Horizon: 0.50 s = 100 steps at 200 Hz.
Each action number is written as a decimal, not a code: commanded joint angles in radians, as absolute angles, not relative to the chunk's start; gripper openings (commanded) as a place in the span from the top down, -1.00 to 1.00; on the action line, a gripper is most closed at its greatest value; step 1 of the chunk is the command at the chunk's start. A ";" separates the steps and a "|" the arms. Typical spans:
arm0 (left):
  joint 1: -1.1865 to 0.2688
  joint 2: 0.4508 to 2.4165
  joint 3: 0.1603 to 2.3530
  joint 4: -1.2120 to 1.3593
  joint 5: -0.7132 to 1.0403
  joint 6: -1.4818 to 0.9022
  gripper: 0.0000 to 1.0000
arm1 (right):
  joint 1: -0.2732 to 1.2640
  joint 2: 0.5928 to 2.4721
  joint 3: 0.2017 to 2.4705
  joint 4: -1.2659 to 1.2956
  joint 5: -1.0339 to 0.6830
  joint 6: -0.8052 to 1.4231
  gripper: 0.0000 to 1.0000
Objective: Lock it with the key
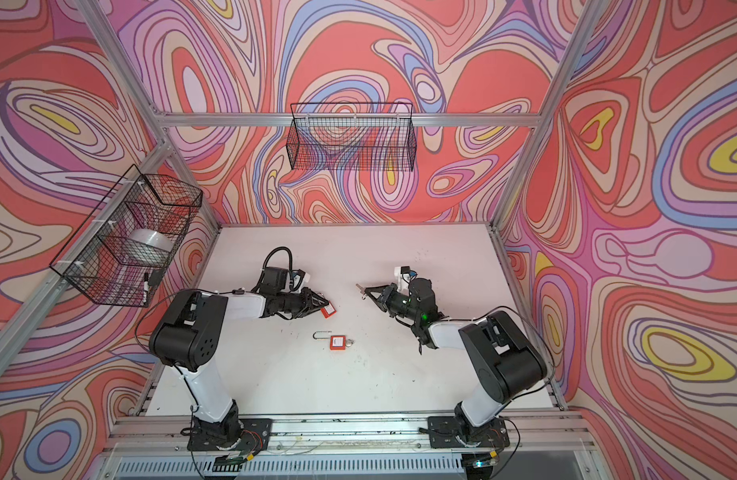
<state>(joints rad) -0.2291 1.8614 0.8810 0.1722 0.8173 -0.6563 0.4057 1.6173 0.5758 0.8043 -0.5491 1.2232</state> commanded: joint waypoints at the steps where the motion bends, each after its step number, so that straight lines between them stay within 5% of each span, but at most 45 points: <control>1: -0.232 1.890 0.906 0.104 0.795 -0.602 0.65 | 0.413 1.589 0.588 0.770 -0.522 1.206 1.00; 36: -0.232 1.900 0.931 0.060 0.764 -0.588 0.20 | 0.419 1.594 0.600 0.764 -0.528 1.200 1.00; 100: -0.251 1.926 0.987 0.022 0.719 -0.595 -0.04 | 0.431 1.602 0.608 0.747 -0.521 1.195 1.00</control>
<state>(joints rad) -0.2398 1.8954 0.9577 0.0780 0.7586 -0.6128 0.4217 1.6135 0.5892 0.7486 -0.5369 1.2129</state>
